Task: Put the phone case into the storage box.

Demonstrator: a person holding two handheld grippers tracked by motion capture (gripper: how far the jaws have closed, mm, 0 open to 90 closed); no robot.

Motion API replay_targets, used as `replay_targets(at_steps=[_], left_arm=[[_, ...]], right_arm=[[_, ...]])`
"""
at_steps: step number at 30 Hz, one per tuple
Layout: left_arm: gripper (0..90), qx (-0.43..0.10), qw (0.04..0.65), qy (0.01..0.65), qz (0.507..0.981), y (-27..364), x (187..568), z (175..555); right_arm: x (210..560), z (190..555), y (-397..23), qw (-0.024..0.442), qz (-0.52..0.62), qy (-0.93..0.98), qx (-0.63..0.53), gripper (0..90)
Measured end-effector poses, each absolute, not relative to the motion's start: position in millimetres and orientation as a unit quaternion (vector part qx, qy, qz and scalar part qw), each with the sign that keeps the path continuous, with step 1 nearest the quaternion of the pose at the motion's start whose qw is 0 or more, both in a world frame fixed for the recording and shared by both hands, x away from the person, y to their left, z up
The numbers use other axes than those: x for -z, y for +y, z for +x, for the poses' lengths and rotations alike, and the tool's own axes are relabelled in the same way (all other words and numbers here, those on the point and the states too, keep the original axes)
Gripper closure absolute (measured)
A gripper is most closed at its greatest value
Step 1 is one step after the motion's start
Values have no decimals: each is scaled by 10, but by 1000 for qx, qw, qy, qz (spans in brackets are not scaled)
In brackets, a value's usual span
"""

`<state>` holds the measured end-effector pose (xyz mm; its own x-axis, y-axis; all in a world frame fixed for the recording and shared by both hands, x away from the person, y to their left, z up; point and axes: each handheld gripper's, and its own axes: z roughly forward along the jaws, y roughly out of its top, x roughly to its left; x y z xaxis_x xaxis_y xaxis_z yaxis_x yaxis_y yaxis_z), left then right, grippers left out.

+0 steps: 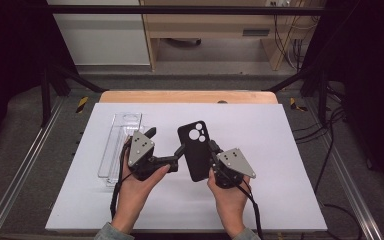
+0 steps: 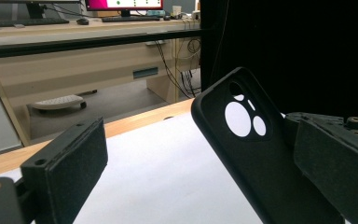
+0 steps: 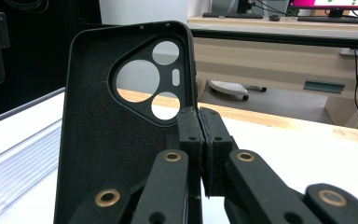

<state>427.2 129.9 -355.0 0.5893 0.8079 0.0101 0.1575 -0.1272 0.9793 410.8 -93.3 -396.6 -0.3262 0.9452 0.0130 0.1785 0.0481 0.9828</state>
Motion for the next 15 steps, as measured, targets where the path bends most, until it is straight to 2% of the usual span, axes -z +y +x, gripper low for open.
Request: replay_targets(at_steps=[15], left_arm=[[85,-270,554,360,700,1227,3589,4305]], right_arm=[[3972,4095,-909,369,445,628,-521,886]])
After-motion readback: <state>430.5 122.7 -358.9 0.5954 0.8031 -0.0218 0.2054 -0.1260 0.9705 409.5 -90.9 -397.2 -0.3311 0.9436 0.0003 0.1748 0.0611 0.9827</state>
